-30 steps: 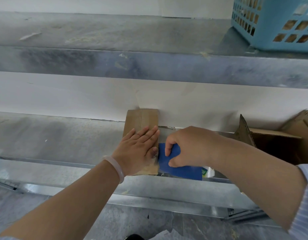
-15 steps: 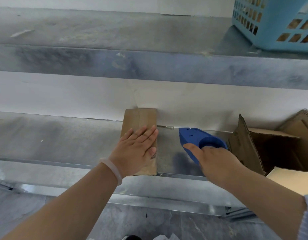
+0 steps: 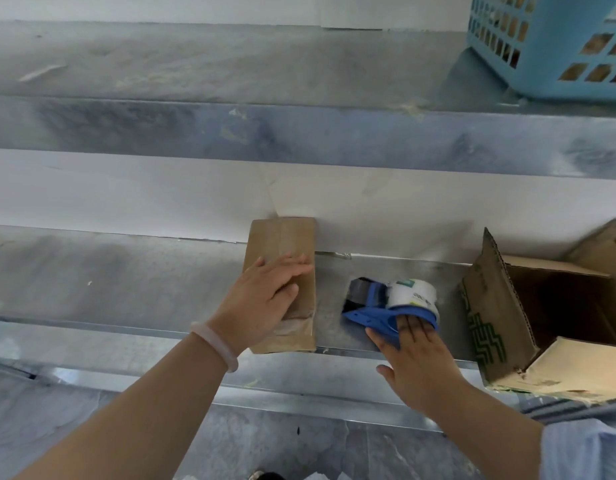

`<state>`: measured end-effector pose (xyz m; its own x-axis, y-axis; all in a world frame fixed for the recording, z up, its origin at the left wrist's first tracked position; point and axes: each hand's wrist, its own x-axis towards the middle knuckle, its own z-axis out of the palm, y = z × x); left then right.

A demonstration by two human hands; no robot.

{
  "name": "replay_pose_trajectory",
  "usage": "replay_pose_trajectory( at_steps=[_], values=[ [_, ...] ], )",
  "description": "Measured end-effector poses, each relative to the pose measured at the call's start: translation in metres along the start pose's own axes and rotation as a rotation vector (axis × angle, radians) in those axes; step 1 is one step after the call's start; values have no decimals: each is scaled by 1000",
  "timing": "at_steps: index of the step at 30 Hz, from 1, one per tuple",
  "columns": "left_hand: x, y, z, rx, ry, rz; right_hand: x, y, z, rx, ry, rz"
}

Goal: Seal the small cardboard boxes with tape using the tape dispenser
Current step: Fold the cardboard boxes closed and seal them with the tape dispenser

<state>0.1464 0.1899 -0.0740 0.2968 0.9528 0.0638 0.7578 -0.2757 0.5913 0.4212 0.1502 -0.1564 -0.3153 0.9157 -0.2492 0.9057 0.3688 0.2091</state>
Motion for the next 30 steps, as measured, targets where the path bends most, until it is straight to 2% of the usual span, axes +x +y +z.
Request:
replay_pose_trajectory(
  at_steps=[2,4,7,9,11,13,15,20,25,30],
  values=[
    [-5,5,-7,-301,98,-109,4,-2,1,25,-26,10],
    [-7,10,-13,-465,226,-193,4,-5,-11,45,-36,44],
    [-10,11,-22,-468,432,-248,-5,-9,-25,122,-37,59],
    [-17,6,-24,-354,492,-176,-17,-14,-33,242,62,37],
    [-28,-6,-21,-144,458,-37,-25,-19,-40,407,276,-46],
    [-36,-22,-13,58,344,86,-25,-29,-51,522,426,-183],
    [-39,-37,-2,139,261,181,-11,-45,-66,622,483,-305],
    [-39,-45,14,156,226,243,39,-75,-82,683,508,-398],
    [-34,-59,5,157,169,332,58,-67,-66,564,608,-465],
    [-31,-72,6,98,196,377,67,-63,-66,527,671,-524]
  ],
)
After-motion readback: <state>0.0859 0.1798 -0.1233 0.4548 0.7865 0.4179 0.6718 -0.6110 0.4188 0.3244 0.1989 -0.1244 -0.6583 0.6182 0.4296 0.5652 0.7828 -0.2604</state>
